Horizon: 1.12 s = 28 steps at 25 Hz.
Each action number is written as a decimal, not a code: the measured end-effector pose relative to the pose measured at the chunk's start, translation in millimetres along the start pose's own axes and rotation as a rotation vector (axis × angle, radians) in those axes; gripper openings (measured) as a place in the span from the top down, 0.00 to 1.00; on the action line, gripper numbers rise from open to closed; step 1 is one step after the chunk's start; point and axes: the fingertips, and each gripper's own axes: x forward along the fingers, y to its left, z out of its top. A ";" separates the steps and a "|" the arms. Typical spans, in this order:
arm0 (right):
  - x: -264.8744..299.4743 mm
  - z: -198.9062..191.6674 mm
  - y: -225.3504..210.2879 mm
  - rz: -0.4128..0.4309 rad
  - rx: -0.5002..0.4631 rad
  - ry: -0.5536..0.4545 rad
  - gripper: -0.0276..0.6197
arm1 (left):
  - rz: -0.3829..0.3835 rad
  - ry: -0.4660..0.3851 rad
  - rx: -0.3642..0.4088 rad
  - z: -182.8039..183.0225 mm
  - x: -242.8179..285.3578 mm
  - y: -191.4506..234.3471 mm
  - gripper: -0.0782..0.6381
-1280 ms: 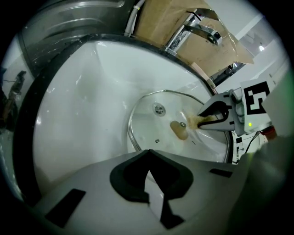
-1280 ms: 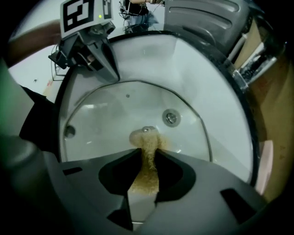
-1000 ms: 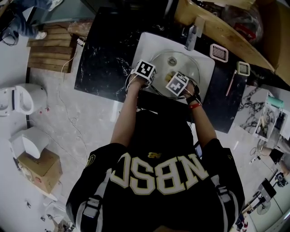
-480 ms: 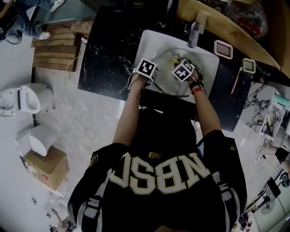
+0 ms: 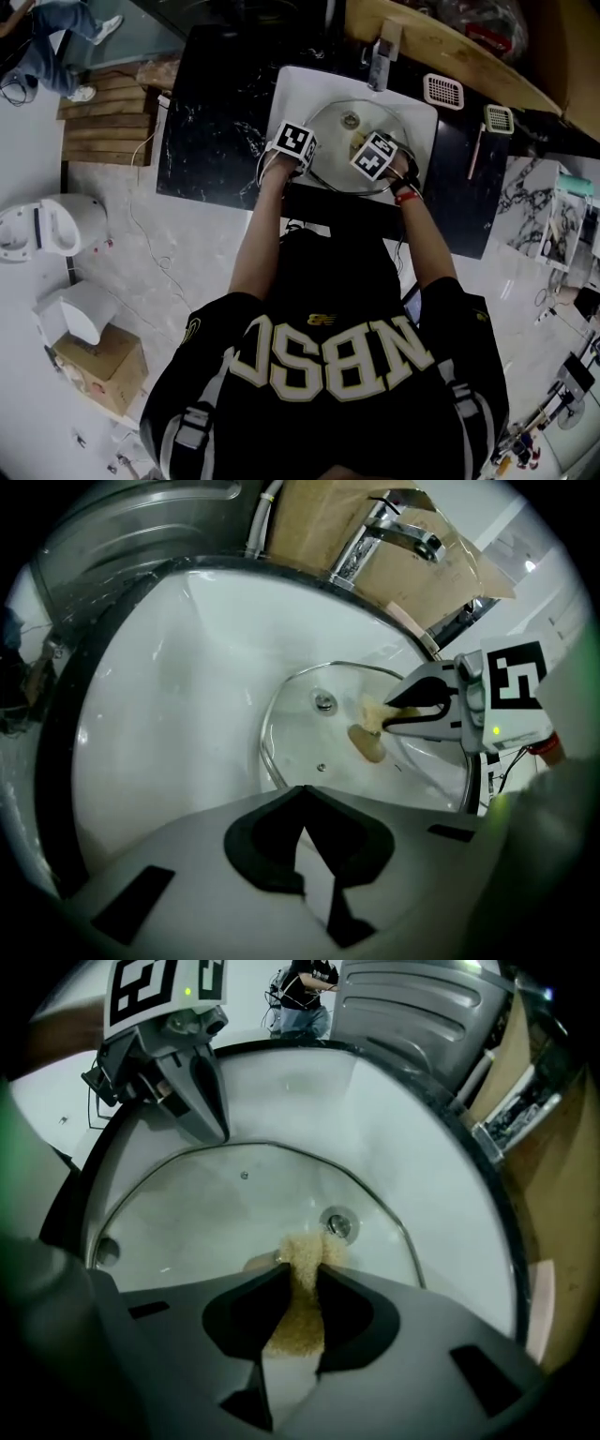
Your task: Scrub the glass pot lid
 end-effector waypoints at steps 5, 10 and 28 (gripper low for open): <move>-9.8 5.7 27.8 0.033 0.038 -0.020 0.81 | 0.038 0.005 0.045 0.8 1.6 -2.3 0.87; -44.8 4.1 -4.5 -0.181 0.191 -0.134 0.79 | 0.042 0.050 0.119 -1.3 2.3 -1.4 0.87; -264.6 -22.0 15.5 -0.528 0.790 -0.875 0.78 | 0.032 -0.842 0.289 61.8 -229.6 -86.6 0.87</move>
